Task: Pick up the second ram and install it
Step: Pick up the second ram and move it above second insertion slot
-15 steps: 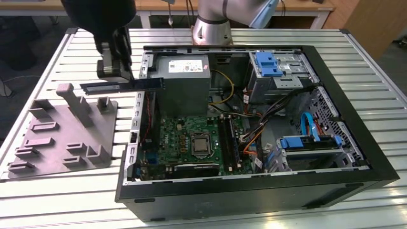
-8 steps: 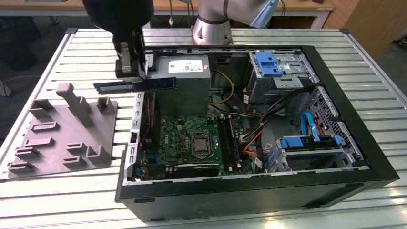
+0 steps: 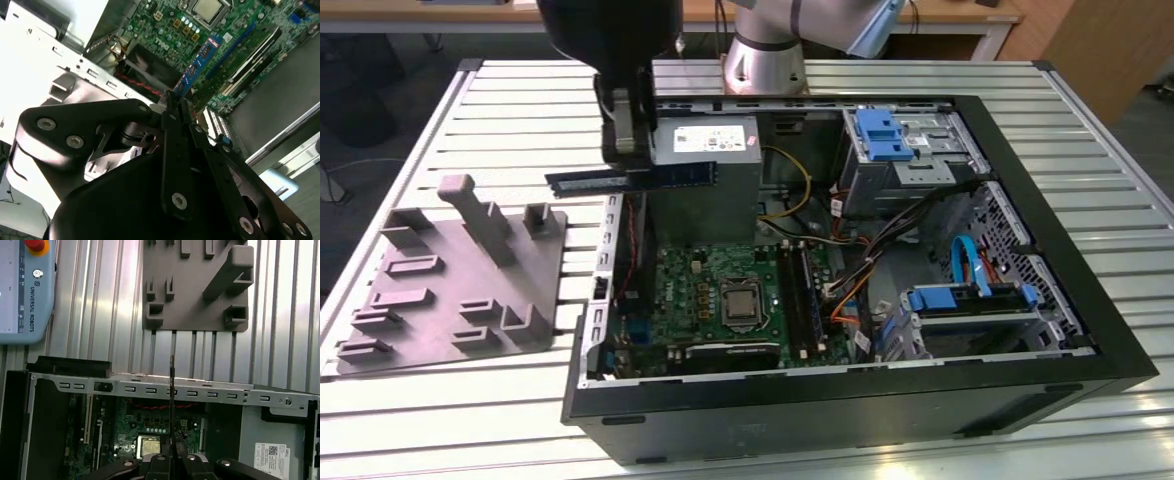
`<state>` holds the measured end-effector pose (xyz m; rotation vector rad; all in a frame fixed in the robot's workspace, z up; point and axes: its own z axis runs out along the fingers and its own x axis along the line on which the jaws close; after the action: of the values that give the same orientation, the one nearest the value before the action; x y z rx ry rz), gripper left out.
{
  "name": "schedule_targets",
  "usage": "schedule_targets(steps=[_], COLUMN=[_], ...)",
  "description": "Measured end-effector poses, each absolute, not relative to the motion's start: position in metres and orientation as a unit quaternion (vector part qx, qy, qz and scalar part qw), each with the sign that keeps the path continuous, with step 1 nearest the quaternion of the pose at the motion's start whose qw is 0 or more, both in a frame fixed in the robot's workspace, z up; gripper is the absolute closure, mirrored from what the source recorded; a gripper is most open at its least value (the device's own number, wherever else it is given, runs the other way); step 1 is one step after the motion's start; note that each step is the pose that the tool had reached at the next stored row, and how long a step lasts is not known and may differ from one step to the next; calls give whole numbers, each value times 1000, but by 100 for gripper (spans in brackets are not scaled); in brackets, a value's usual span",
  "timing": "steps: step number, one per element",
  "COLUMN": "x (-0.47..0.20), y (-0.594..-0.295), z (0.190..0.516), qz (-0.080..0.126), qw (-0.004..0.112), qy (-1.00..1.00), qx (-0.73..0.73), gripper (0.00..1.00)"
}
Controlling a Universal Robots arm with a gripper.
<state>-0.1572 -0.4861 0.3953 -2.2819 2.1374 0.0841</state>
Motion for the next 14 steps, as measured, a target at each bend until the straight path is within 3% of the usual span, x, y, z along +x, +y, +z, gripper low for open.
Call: schedule_targets(steps=[14], x=[-124], y=[-486], z=[395], qz=[27], qw=[7], qy=[683], qx=[-730], gripper=[86])
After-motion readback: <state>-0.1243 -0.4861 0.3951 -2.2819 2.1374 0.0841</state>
